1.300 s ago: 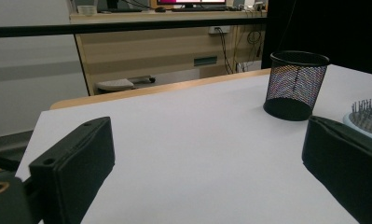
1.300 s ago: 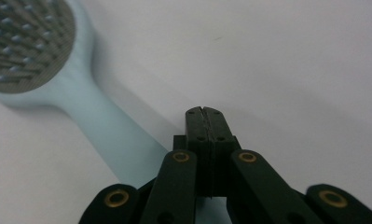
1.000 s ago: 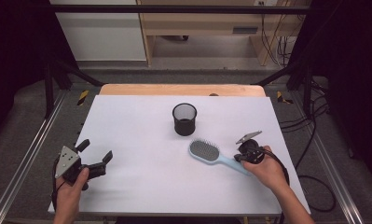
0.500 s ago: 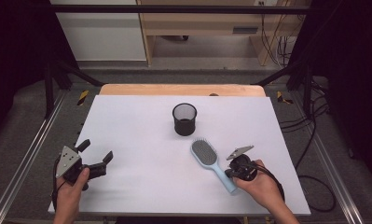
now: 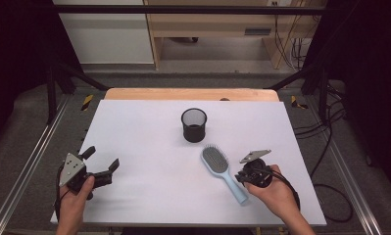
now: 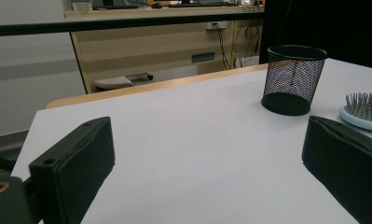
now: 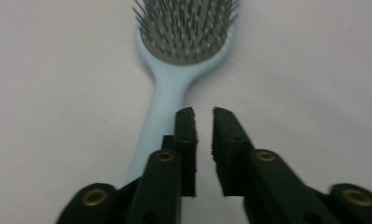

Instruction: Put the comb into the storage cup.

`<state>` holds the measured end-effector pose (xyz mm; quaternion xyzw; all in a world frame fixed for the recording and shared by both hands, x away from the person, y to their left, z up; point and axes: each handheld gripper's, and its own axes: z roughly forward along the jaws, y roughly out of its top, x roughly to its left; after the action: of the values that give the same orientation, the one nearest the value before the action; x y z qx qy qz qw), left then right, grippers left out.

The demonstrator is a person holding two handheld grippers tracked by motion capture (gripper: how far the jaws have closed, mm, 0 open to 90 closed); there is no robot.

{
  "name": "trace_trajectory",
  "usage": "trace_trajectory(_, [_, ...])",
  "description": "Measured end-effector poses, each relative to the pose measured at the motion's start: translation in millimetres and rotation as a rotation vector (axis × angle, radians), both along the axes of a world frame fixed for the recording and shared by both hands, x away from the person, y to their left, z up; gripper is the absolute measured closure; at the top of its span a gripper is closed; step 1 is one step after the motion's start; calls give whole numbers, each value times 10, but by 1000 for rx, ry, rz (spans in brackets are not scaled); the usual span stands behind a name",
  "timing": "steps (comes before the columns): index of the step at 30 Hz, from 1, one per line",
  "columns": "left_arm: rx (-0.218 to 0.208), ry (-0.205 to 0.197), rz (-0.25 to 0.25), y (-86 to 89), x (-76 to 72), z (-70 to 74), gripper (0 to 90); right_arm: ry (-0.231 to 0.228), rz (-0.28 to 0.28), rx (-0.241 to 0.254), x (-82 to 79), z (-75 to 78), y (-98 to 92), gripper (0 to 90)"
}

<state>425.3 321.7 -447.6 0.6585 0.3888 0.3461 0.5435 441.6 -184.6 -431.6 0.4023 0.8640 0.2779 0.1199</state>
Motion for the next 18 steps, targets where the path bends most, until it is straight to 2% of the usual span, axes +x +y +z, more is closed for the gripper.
trace_trajectory(1, [1, 2, -1, -1, 3, -2, 24, -15, 5, 9, -5, 28, 24, 610])
trace_trajectory(2, [1, 2, -1, -1, 3, -2, 24, -15, 5, 9, -5, 28, 24, 610])
trace_trajectory(3, [2, 2, -1, -2, 4, -2, 24, -30, 0, 21, -18, 59, 89, 496])
trace_trajectory(4, [2, 2, -1, -2, 4, -2, 24, -30, 0, 21, -18, 59, 89, 496])
trace_trajectory(5, [1, 3, -1, -3, 5, -2, 24, -36, 3, 23, -19, 63, 162, 359])
trace_trajectory(9, [0, 5, -2, -2, 3, -4, 24, -22, 11, 3, -13, -8, 300, 202])
trace_trajectory(12, [0, 5, -2, 0, 3, -4, 24, 8, -15, -22, 12, -78, 370, 132])
trace_trajectory(15, [-1, 6, -3, 5, 6, -5, 24, 20, -23, -26, 46, -134, 403, 104])
trace_trajectory(18, [-2, 5, -3, 6, 7, -5, 24, 42, -14, -34, 67, -175, 421, 143])
